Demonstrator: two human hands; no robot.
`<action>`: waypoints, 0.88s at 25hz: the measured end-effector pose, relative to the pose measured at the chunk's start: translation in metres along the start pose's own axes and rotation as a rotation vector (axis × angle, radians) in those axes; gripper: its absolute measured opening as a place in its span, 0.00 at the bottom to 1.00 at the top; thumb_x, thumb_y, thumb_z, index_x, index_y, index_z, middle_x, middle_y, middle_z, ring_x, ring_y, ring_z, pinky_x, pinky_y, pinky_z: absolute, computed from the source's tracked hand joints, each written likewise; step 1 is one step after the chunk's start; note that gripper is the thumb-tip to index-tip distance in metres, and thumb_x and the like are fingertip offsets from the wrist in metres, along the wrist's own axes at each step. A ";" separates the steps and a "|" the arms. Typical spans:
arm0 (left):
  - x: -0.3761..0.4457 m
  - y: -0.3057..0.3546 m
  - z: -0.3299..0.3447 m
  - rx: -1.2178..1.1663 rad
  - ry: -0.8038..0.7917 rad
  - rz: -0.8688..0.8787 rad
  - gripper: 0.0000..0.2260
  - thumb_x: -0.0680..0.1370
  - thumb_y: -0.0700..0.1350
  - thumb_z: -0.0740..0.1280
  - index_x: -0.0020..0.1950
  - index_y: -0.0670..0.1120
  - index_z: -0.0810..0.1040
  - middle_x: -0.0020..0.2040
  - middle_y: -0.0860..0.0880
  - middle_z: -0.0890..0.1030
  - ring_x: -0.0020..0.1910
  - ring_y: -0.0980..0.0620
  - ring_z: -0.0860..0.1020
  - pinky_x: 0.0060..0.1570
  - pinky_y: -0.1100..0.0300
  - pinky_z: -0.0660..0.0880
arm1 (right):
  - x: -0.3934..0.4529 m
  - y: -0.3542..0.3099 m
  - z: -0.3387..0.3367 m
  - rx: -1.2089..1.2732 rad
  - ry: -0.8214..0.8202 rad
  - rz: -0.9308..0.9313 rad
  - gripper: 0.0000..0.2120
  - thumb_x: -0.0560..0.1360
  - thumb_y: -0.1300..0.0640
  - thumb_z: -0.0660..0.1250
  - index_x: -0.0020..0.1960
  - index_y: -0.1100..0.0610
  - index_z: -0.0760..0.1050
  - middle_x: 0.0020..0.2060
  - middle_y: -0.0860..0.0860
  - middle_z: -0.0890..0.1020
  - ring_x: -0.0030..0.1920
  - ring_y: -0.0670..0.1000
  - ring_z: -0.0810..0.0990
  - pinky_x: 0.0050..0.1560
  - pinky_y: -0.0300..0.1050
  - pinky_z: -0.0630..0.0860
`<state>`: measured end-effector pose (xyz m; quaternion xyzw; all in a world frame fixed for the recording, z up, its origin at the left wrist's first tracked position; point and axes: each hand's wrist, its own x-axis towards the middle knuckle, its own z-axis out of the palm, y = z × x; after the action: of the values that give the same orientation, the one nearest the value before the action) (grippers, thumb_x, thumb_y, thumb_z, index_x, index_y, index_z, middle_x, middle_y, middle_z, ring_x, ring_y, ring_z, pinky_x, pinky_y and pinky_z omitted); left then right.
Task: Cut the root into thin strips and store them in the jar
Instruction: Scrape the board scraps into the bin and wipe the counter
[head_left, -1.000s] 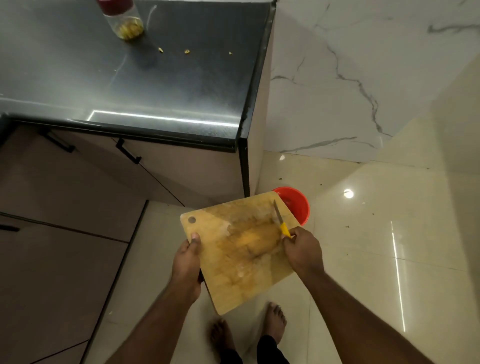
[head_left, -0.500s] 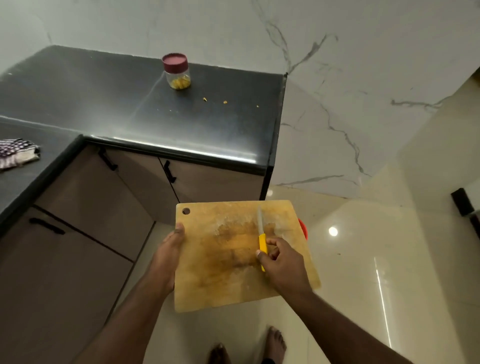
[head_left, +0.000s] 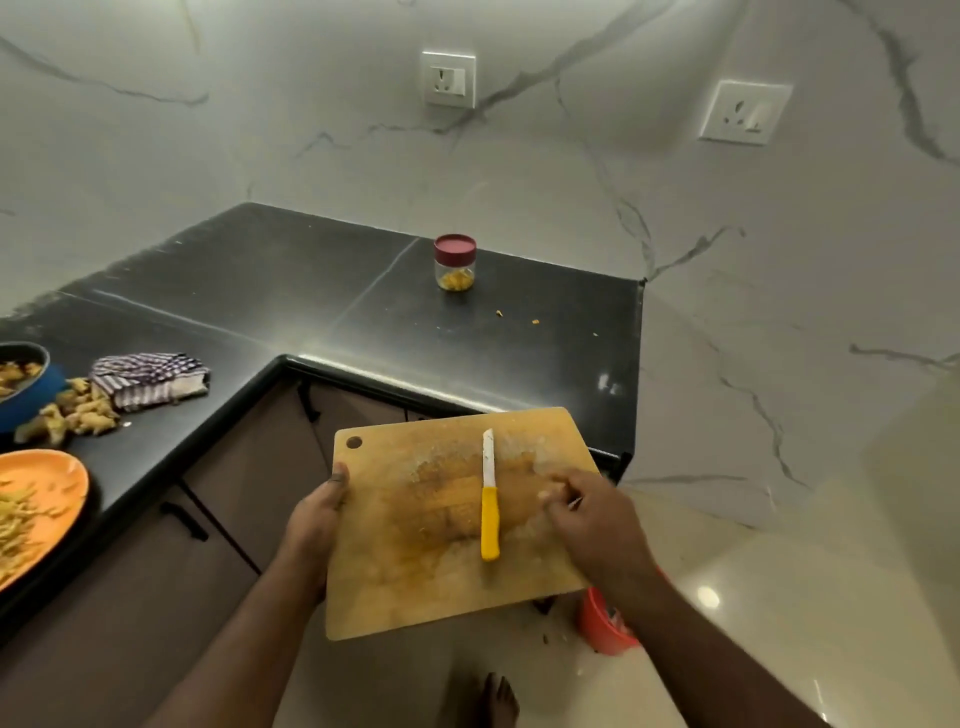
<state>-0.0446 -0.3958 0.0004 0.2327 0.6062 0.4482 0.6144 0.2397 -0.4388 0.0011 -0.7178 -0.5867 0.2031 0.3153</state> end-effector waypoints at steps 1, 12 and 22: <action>0.009 0.008 -0.002 -0.007 0.018 -0.009 0.19 0.82 0.56 0.62 0.56 0.40 0.79 0.50 0.39 0.84 0.46 0.38 0.84 0.38 0.47 0.79 | 0.020 0.003 -0.004 -0.076 0.073 0.011 0.16 0.74 0.50 0.67 0.60 0.51 0.81 0.50 0.49 0.82 0.47 0.49 0.79 0.50 0.44 0.76; 0.172 0.118 0.016 0.255 0.148 0.137 0.13 0.79 0.55 0.69 0.48 0.45 0.82 0.49 0.41 0.84 0.48 0.41 0.83 0.52 0.46 0.80 | 0.195 -0.008 0.045 0.281 0.102 0.279 0.11 0.77 0.59 0.67 0.58 0.54 0.82 0.41 0.41 0.80 0.46 0.47 0.80 0.47 0.47 0.75; 0.349 0.191 0.013 0.705 0.031 0.249 0.09 0.79 0.43 0.68 0.57 0.45 0.84 0.48 0.43 0.85 0.48 0.41 0.83 0.53 0.42 0.80 | 0.270 -0.050 0.127 0.209 0.168 0.445 0.08 0.75 0.60 0.67 0.48 0.50 0.84 0.38 0.42 0.82 0.42 0.47 0.81 0.43 0.47 0.78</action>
<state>-0.1309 -0.0079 -0.0261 0.4952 0.6996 0.2867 0.4279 0.1820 -0.1439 -0.0349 -0.8071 -0.3619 0.2665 0.3828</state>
